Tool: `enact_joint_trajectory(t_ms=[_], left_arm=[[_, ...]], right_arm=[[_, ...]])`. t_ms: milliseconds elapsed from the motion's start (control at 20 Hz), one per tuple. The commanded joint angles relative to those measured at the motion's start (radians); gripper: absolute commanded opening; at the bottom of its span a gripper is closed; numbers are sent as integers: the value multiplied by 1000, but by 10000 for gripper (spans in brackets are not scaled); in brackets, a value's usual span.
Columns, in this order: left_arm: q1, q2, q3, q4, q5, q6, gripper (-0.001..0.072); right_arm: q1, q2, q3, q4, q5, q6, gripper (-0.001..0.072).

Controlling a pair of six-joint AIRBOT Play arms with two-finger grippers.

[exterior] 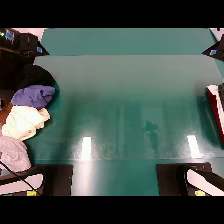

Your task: Fold the shirts.

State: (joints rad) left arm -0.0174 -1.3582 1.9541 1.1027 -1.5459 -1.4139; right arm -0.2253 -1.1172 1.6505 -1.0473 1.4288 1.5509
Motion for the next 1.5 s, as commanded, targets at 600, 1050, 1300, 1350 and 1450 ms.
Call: enact_joint_trajectory(t_ms=[600, 1050, 1300, 1350, 1450], left_arm=[[196, -133, -304, 583, 372, -159, 542], [251, -276, -359, 421, 589, -95, 541], [251, -288, -336, 335, 569, -92, 29], [251, -286, -316, 299, 554, -78, 22], [250, -279, -236, 186, 498, -11, 22]], right_arm=[[1, 1, 0, 0, -4, 0, 23], [2, 1, 0, 0, -2, 0, 23], [2, 1, 0, 0, 10, 0, 23], [1, 1, 0, 0, 10, 1, 23], [1, 1, 0, 2, 10, 1, 23]])
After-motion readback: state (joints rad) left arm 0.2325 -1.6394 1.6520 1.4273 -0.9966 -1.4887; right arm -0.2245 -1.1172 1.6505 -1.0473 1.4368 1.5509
